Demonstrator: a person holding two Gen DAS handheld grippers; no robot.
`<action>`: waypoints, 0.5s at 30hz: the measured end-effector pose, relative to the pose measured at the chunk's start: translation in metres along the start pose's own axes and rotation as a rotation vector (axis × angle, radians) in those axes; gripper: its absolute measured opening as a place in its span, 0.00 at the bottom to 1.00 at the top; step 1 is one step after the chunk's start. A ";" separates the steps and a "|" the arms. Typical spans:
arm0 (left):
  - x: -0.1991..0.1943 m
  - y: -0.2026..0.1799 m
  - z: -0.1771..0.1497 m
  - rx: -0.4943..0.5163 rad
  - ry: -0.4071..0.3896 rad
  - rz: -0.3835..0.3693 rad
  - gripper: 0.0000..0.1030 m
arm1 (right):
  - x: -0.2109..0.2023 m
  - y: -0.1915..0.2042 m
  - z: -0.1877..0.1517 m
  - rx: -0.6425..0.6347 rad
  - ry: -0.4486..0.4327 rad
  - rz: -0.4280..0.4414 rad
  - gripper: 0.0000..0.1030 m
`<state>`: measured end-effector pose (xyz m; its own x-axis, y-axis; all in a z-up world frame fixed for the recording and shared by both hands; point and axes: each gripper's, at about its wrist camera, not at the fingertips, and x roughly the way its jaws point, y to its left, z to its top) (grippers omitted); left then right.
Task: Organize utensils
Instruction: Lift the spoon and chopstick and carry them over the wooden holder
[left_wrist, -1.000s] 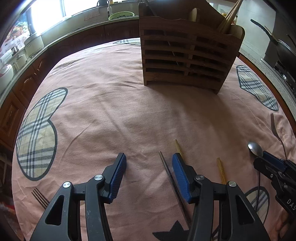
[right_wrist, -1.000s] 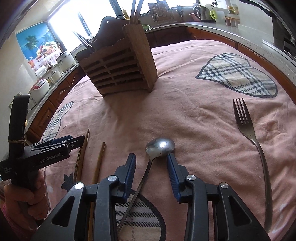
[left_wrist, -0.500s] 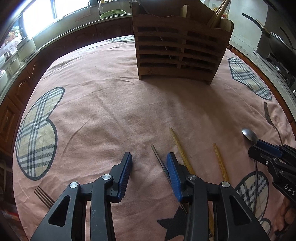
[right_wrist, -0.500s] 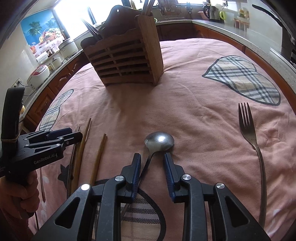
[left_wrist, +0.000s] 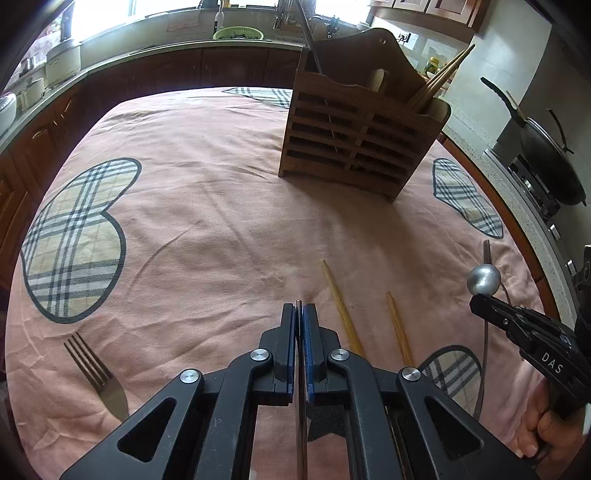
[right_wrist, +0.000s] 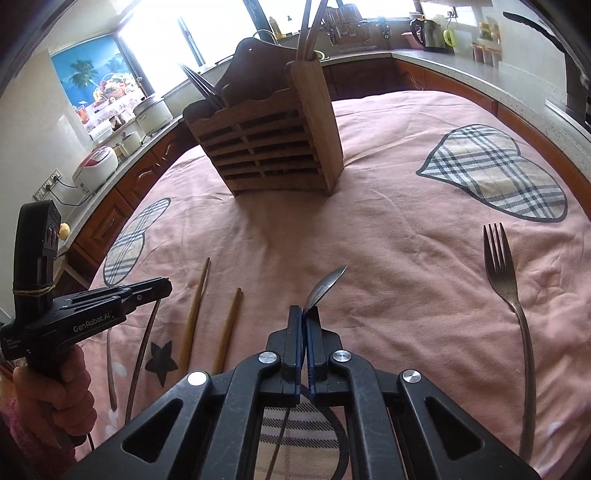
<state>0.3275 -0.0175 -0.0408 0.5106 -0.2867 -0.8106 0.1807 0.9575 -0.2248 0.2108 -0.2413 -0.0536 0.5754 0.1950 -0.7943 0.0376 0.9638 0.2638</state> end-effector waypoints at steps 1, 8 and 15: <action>-0.009 0.000 -0.001 0.000 -0.013 -0.006 0.02 | -0.004 0.001 0.000 0.001 -0.008 0.007 0.02; -0.078 0.001 -0.008 -0.008 -0.122 -0.043 0.02 | -0.034 0.014 0.005 -0.010 -0.074 0.048 0.02; -0.138 0.001 -0.020 -0.015 -0.239 -0.059 0.02 | -0.063 0.028 0.016 -0.039 -0.151 0.060 0.02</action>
<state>0.2409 0.0237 0.0598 0.6841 -0.3396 -0.6455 0.2046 0.9388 -0.2771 0.1885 -0.2298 0.0129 0.6921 0.2254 -0.6857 -0.0301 0.9582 0.2846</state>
